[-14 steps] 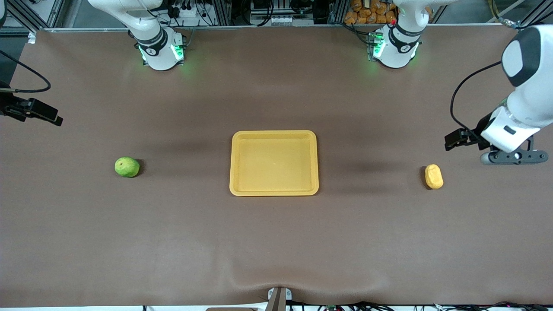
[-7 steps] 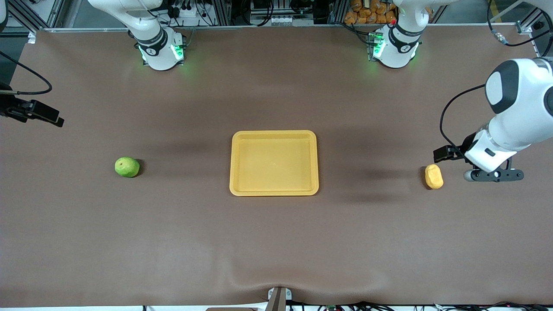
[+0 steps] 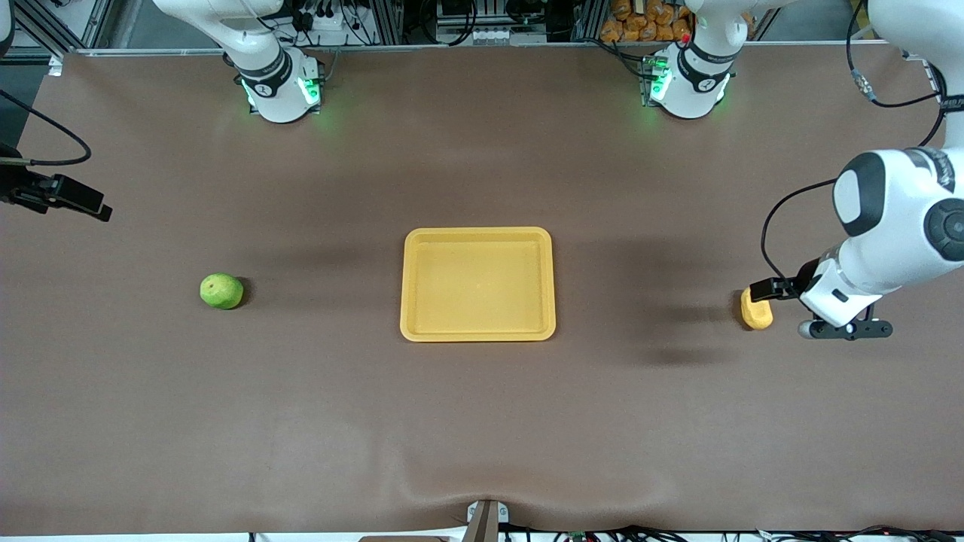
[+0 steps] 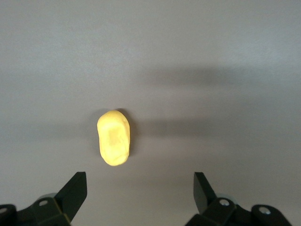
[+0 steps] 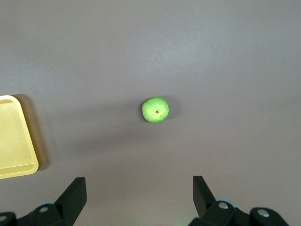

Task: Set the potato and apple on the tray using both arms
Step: 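Reach the left gripper down over the yellow potato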

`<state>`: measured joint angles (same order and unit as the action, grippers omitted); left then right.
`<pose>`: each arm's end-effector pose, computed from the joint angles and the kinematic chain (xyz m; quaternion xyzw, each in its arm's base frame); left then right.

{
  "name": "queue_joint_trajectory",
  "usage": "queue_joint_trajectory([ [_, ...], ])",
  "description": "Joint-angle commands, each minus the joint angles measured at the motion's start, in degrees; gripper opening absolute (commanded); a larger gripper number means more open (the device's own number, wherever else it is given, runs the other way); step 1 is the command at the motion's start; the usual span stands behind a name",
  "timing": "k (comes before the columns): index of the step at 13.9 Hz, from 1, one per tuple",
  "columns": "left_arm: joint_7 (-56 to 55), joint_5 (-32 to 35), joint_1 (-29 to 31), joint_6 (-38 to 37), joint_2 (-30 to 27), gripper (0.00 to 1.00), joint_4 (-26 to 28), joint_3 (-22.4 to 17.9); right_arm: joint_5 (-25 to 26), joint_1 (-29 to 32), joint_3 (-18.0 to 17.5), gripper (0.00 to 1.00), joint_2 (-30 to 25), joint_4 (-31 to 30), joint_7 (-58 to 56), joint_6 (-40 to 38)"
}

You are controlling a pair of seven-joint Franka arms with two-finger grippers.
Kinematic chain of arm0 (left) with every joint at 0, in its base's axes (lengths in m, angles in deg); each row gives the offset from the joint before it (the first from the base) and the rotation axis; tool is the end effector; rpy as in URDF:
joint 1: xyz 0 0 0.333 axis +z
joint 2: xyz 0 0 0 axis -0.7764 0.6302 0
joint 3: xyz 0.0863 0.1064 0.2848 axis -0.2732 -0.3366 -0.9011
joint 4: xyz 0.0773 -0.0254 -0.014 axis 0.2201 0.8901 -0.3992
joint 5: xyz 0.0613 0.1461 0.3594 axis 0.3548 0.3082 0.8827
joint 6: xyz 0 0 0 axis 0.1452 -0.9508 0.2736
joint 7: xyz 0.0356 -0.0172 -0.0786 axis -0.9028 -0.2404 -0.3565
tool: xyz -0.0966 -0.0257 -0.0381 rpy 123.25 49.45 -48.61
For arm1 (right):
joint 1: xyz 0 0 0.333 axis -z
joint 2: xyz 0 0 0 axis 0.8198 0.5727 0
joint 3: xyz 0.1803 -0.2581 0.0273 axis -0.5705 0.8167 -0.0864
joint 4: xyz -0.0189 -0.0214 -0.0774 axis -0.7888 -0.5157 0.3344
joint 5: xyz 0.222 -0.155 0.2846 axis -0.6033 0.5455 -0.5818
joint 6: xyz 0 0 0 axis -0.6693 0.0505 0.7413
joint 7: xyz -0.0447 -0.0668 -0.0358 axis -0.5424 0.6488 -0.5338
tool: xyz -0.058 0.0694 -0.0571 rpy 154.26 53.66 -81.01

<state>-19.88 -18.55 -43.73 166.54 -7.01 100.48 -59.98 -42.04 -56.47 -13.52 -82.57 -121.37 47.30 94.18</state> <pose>0.6264 0.0094 0.3488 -0.9997 0.0034 0.0204 0.0098 0.5596 -0.0434 0.6081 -0.9966 0.0737 0.0366 0.0033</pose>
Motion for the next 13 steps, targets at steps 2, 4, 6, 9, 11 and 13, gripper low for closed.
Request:
queue_joint_trajectory([
  [2, 1.93, 5.74, 0.62, 1.52, 2.41, 1.0, -0.16, 0.06, 0.61, 0.09, -0.03, 1.0, 0.42, 0.88, -0.71, -0.73],
  [4, 2.38, 6.38, 0.62, 2.14, 3.37, 1.0, -0.16, 0.06, 0.61, 0.09, -0.03, 1.0, 0.42, 0.88, -0.71, -0.73],
  [6, 2.38, 6.38, 1.4, 3.62, 4.87, 1.0, -0.07, 0.15, 0.52, 0.09, -0.03, 1.0, 0.51, 0.88, -0.71, -0.73],
  [9, 2.38, 6.46, 3.16, 6.26, 7.59, 1.0, -0.07, 0.15, 0.52, 0.09, -0.03, 1.0, 0.86, 0.97, -0.71, -0.65],
  [11, 2.38, 6.46, 3.52, 6.71, 8.39, 1.0, -0.07, 0.15, 0.52, 0.09, -0.03, 1.0, 0.95, 0.88, -0.71, -0.65],
  [13, 2.29, 6.38, 3.61, 6.8, 9.0, 1.0, 0.01, 0.15, 0.52, 0.09, -0.03, 1.0, 1.04, 0.88, -0.79, -0.47],
])
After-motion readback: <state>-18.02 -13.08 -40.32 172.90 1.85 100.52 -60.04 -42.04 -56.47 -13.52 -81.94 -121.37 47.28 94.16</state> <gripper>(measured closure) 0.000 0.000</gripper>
